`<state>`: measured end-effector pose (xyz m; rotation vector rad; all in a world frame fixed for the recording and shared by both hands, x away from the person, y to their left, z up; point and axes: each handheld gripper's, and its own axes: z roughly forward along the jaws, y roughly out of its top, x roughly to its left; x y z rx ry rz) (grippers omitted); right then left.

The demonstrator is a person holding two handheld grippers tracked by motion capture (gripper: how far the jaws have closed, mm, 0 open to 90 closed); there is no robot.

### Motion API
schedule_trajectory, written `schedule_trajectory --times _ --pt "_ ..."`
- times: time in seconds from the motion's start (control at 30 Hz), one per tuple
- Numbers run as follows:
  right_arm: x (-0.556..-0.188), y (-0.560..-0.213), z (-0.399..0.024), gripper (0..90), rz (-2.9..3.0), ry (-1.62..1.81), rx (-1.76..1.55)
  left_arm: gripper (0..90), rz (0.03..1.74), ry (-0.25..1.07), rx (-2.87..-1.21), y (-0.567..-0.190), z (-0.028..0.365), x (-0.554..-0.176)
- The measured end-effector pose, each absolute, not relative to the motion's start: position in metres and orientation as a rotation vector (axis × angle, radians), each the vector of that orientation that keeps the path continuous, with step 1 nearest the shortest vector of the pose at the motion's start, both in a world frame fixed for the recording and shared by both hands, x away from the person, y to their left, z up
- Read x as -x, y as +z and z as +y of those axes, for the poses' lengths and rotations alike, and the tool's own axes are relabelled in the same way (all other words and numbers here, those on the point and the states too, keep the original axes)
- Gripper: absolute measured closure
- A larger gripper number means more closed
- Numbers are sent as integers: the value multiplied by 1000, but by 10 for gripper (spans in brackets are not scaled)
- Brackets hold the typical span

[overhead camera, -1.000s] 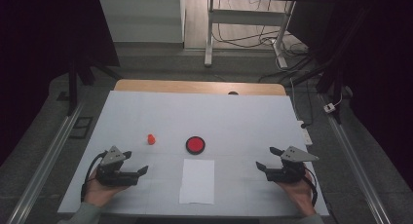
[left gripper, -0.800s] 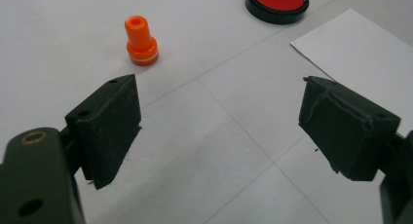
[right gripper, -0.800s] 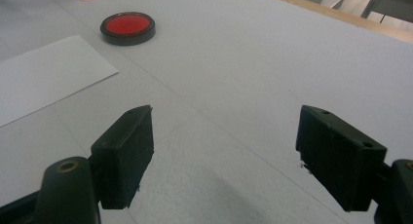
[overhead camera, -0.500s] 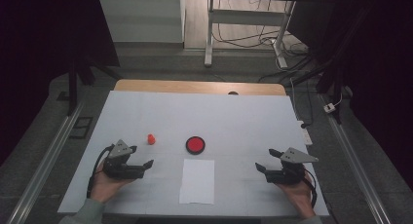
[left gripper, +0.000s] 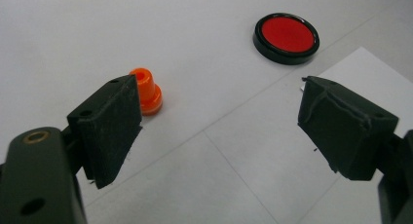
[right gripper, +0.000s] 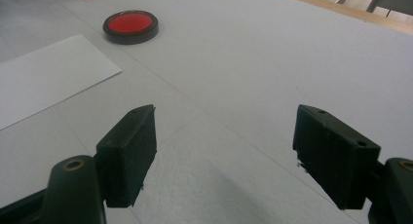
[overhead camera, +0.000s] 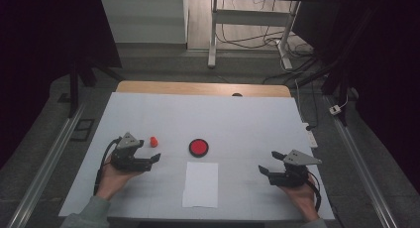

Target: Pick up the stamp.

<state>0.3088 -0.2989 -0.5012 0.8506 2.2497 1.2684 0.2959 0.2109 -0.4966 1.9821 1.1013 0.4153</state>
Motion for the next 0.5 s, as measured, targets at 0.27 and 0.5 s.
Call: schedule_trajectory --times 0.27,0.5 --pt "-308 -501 -298 248 2257 1269 -840 164 1121 445 -2010 -498 206 -315" --pt "-308 -502 -297 256 2260 1272 -842 165 1142 434 -2025 -502 208 -332"
